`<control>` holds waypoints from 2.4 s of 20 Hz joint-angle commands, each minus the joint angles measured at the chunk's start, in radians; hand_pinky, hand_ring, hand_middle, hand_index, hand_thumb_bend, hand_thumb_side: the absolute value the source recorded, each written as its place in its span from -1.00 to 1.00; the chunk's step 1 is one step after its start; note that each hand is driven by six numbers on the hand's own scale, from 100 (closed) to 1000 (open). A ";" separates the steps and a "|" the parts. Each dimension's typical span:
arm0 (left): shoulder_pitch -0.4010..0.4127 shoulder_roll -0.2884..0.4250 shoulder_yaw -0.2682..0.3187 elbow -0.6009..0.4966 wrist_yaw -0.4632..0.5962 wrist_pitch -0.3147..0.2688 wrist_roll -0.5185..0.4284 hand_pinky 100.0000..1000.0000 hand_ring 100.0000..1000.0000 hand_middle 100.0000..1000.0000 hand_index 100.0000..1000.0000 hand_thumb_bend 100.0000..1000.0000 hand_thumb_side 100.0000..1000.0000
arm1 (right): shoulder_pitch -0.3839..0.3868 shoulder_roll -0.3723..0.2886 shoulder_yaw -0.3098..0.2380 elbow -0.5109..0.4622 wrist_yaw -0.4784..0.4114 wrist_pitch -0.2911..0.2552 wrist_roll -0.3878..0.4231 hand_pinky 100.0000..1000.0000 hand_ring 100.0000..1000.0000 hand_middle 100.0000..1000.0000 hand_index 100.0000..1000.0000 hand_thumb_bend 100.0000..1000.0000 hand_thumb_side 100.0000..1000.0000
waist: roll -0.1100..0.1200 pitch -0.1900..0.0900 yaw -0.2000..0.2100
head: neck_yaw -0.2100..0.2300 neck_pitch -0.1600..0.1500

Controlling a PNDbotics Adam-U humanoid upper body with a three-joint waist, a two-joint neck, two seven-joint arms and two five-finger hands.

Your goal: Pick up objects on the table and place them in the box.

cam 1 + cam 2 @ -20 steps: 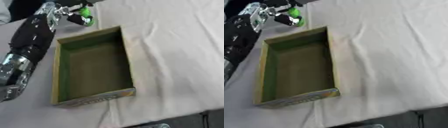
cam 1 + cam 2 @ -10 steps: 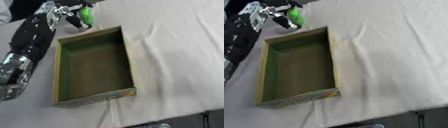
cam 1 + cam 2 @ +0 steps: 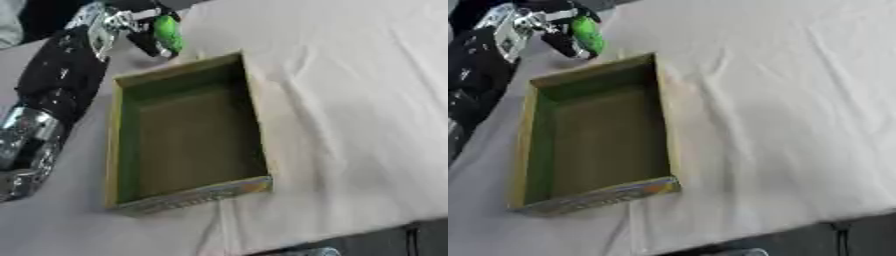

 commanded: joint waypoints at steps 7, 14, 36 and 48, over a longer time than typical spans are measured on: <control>-0.005 0.033 -0.008 -0.012 0.020 0.034 0.020 -1.00 -1.00 -0.84 -0.26 -1.00 -0.03 | -0.018 -0.016 -0.003 -0.012 0.006 0.004 -0.002 0.03 0.27 0.48 0.85 -1.00 0.38 | -0.011 -0.016 0.006 | 0.005 -0.011; -0.015 0.046 -0.017 -0.044 0.052 0.023 0.069 -1.00 -1.00 -0.94 -0.31 -1.00 0.00 | -0.014 -0.022 -0.006 -0.012 0.008 0.004 -0.006 0.03 0.27 0.48 0.85 -1.00 0.38 | -0.011 -0.018 0.016 | 0.004 -0.012; 0.035 0.188 -0.179 -0.373 0.309 -0.125 0.025 -1.00 -1.00 -0.96 -0.32 -1.00 -0.12 | 0.063 -0.084 -0.027 -0.012 0.034 -0.001 -0.040 0.05 0.29 0.49 0.84 -1.00 0.35 | -0.021 -0.085 0.119 | -0.069 0.012; 0.163 0.308 -0.345 -0.771 0.628 -0.096 -0.061 -1.00 -1.00 -0.97 -0.33 -1.00 -0.05 | 0.095 -0.115 -0.028 -0.012 0.033 -0.005 -0.052 0.06 0.30 0.49 0.84 -1.00 0.32 | -0.024 -0.135 0.144 | -0.116 0.034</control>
